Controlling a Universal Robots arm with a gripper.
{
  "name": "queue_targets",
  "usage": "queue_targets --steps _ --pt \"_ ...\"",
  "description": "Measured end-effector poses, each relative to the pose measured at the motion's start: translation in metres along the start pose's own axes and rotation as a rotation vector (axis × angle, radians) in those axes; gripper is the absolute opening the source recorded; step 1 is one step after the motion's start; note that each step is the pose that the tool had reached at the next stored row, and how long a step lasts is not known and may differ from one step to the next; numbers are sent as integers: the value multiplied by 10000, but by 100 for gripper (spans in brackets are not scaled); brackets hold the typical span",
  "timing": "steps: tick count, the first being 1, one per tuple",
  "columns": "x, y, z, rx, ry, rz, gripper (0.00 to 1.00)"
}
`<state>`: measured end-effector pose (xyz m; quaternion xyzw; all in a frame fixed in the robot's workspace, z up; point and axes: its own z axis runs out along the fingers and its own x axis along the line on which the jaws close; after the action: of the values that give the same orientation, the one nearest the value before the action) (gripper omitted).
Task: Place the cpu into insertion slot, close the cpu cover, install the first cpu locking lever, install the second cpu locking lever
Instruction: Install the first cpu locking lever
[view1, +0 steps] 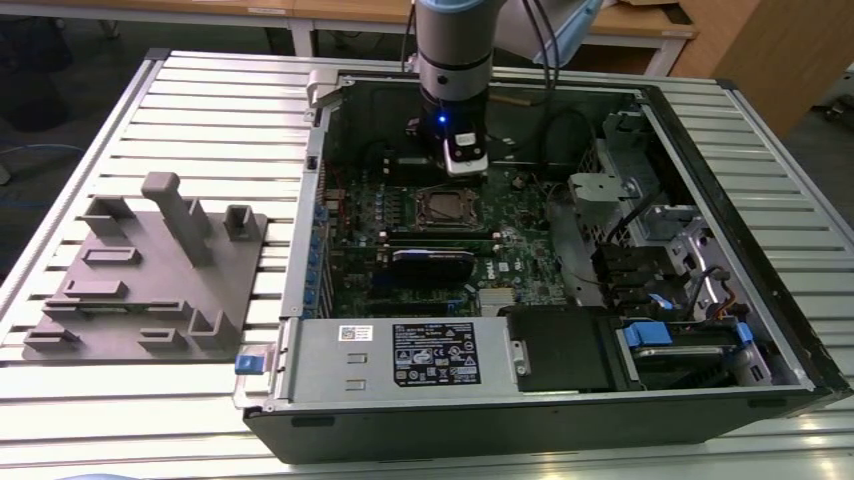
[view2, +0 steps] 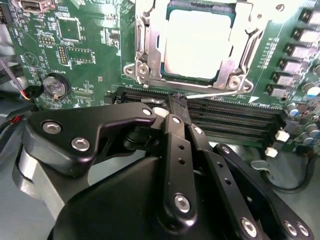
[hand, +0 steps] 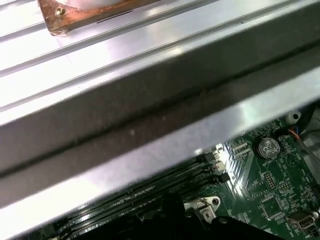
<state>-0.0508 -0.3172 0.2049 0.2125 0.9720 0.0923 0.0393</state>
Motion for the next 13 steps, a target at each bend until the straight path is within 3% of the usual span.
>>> queue_targets --steps 5,10,13 --pt "6 11 5 -5 -36 81 11" --pt "12 4 36 -104 -246 62 11" --pt "27 -6 48 -110 -260 59 11"
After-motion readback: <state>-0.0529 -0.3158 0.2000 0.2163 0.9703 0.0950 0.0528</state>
